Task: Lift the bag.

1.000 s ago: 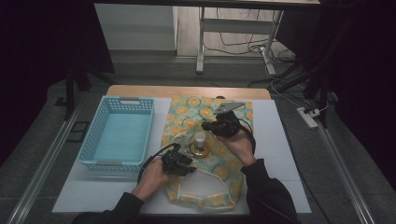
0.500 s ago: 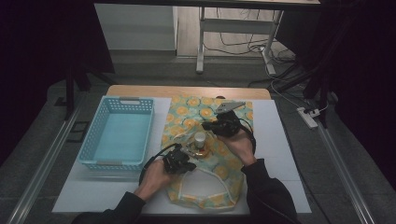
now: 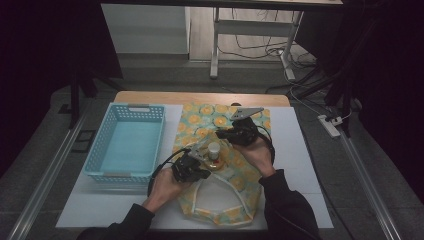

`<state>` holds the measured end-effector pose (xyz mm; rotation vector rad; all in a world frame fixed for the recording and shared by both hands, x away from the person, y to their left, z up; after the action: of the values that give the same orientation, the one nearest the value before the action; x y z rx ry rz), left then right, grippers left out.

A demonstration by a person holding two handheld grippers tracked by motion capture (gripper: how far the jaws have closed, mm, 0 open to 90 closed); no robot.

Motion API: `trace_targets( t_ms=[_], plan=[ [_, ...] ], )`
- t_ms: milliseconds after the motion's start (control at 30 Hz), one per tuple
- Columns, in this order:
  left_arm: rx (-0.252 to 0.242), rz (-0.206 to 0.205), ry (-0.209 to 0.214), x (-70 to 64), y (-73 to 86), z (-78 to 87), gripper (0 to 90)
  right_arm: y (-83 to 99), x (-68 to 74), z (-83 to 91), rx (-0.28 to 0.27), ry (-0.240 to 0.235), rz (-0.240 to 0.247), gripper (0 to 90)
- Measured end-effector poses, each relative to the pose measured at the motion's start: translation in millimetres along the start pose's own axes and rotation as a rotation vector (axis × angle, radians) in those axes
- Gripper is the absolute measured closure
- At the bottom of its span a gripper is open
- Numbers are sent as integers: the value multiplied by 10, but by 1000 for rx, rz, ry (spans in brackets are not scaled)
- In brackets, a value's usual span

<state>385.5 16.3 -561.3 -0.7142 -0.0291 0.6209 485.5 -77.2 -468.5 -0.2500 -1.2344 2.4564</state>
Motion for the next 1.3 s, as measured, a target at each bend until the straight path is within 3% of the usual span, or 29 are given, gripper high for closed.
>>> trace_targets(
  t_ms=[400, 667, 933, 1300],
  plan=[
    [-59, 27, 38, 41, -207, 241, 900, -108, 19, 57, -3, -13, 3, 900],
    [-84, 33, 99, 66, -389, 439, 900, -187, 26, 85, 9, -15, 10, 900],
    [-97, 53, 110, 149, -517, 597, 900, -254, 29, 131, 13, -23, 8, 900],
    [-114, 21, 71, 200, -710, 823, 900, -361, 45, 209, 22, -24, 18, 900]
  ],
)
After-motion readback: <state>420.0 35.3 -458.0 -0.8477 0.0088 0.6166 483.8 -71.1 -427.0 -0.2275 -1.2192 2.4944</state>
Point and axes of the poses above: each handheld gripper's, and its own axes: z roughly backward along the jaws, y roughly out of its underside, x roughly to its left, the point moved 8 cm from there along -z, roughly forward along the jaws, and after that the axes turned 1 degree about z, right-handed, at the moved point
